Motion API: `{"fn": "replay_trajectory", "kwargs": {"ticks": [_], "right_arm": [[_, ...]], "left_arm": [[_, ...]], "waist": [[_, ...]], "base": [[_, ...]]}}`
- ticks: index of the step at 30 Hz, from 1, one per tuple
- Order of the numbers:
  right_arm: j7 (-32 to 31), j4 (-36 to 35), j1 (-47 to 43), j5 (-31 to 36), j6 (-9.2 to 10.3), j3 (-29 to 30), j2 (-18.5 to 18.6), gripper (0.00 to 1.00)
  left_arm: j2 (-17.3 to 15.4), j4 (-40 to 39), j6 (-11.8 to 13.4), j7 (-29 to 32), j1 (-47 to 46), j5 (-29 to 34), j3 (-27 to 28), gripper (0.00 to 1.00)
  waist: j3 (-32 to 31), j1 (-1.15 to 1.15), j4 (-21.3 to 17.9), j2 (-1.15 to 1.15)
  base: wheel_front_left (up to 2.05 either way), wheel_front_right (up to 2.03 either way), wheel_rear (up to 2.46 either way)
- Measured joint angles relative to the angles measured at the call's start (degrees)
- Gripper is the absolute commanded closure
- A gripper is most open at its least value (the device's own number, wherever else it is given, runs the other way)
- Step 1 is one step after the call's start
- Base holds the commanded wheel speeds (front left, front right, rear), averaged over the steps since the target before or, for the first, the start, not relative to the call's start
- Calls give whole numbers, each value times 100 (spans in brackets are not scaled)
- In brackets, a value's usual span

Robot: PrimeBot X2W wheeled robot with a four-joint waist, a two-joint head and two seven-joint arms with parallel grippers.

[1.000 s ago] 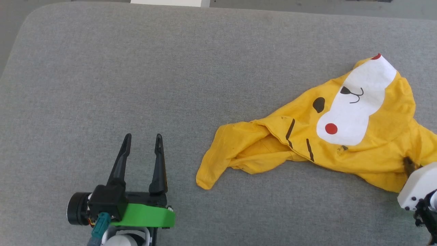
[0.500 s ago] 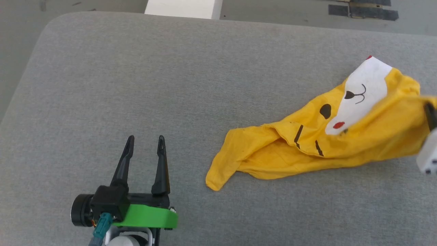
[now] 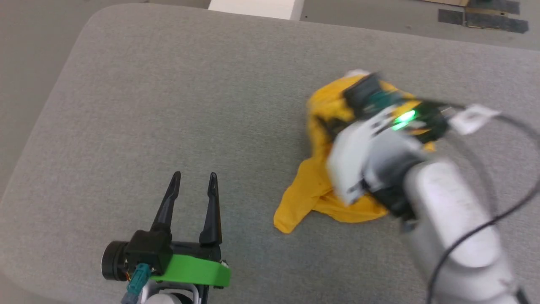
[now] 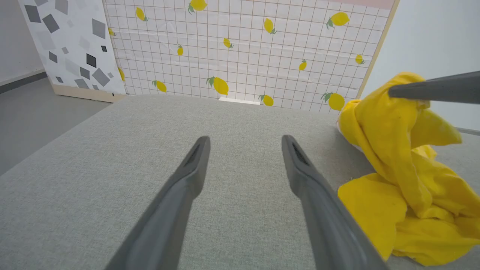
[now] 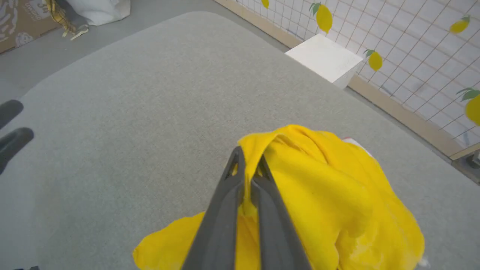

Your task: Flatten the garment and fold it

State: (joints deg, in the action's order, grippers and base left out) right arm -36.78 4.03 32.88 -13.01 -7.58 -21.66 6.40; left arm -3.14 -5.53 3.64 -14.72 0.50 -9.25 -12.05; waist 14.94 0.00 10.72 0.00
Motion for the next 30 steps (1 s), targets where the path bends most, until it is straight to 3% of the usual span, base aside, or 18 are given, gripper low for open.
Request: {"fn": "replay_trajectory", "kwargs": {"ticks": [2, 3, 6, 10, 17, 22, 30], "right_arm": [[224, 450, -10, -43, 0, -314, -172, 100], [354, 665, -22, -52, 0, -412, -214, 3], [602, 1195, -42, -67, 1, -563, -235, 0], [865, 1378, -23, -179, 0, -673, -249, 0], [1048, 577, 69, -383, 0, -242, 186, 0], [678, -155, -199, -244, 0, 509, 734, 0], [-335, -661, -1697, -222, 0, 1441, 1051, 0]], "left_arm": [[0, 21, 3, -1, -2, -4, -20, 0], [0, 30, 5, -1, -5, -16, -34, 0], [0, 46, 12, -1, -34, -44, -62, 0], [0, 52, 52, -1, -74, -49, -71, 0], [0, 51, 151, -1, -62, -86, -42, 0], [0, -4, 153, -1, -54, -86, 12, 0], [1, -82, 146, -1, -55, -82, 32, 0]], "waist": [[13, 0, 78, 0], [22, 0, 117, 0], [60, 0, 217, 0], [119, 0, 289, 0], [10, 0, 232, 0], [-36, 0, 150, 0], [88, 0, 90, 0]], "base": [[0, 0, 0], [0, 0, 0], [0, 0, 0], [0, 0, 0], [0, 0, 0], [0, 0, 0], [0, 0, 0]]}}
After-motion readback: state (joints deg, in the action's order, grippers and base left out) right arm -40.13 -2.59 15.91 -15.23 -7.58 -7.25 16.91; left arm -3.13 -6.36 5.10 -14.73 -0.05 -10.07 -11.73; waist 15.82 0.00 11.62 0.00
